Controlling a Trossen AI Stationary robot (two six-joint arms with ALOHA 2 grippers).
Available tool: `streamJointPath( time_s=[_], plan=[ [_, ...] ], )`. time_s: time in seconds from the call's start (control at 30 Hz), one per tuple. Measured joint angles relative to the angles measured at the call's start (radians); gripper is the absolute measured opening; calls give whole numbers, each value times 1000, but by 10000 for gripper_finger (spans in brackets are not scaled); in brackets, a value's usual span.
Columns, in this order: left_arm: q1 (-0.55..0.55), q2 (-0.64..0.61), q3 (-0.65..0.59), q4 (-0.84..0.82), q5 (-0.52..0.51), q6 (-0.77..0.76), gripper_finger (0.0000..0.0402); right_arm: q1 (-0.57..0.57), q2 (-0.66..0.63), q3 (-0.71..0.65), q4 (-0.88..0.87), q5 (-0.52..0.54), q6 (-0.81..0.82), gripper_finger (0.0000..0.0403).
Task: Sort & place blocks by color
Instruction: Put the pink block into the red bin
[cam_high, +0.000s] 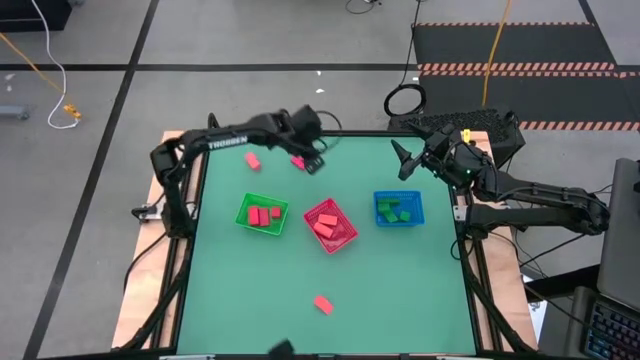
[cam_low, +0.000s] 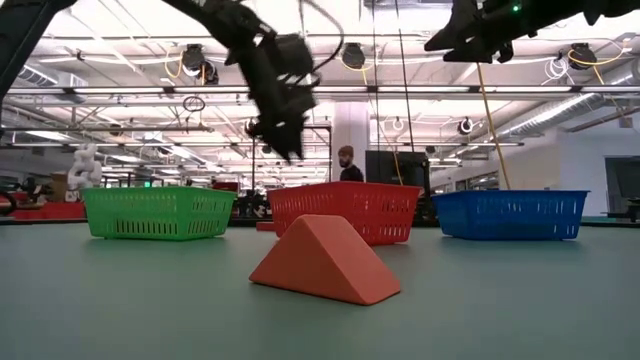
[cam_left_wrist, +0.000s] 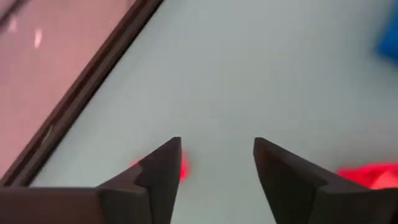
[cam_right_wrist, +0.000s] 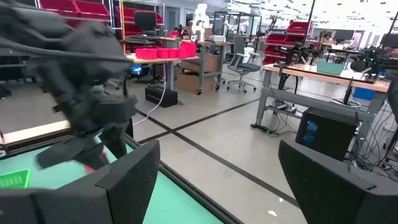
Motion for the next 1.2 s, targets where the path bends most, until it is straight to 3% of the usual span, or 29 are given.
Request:
streamJointPath(
  time_s=[0.23, 0.6, 0.83, 0.93, 1.2],
  plan=[
    [173, -4, -1, -265, 9, 29, 154, 0, 4, 0, 13, -36, 20, 320],
    [367, -5, -40, -407, -63, 11, 138, 0, 4, 0, 8, -53, 20, 320],
    [381, -5, -136, -415, -66, 166, 141, 0, 4, -1, 3, -53, 17, 320],
    [354, -4, -174, -410, -113, 197, 150, 0, 4, -1, 3, -53, 17, 320],
    [345, -4, -193, -391, -158, -90, 185, 0, 4, -1, 17, -53, 22, 320]
  ],
)
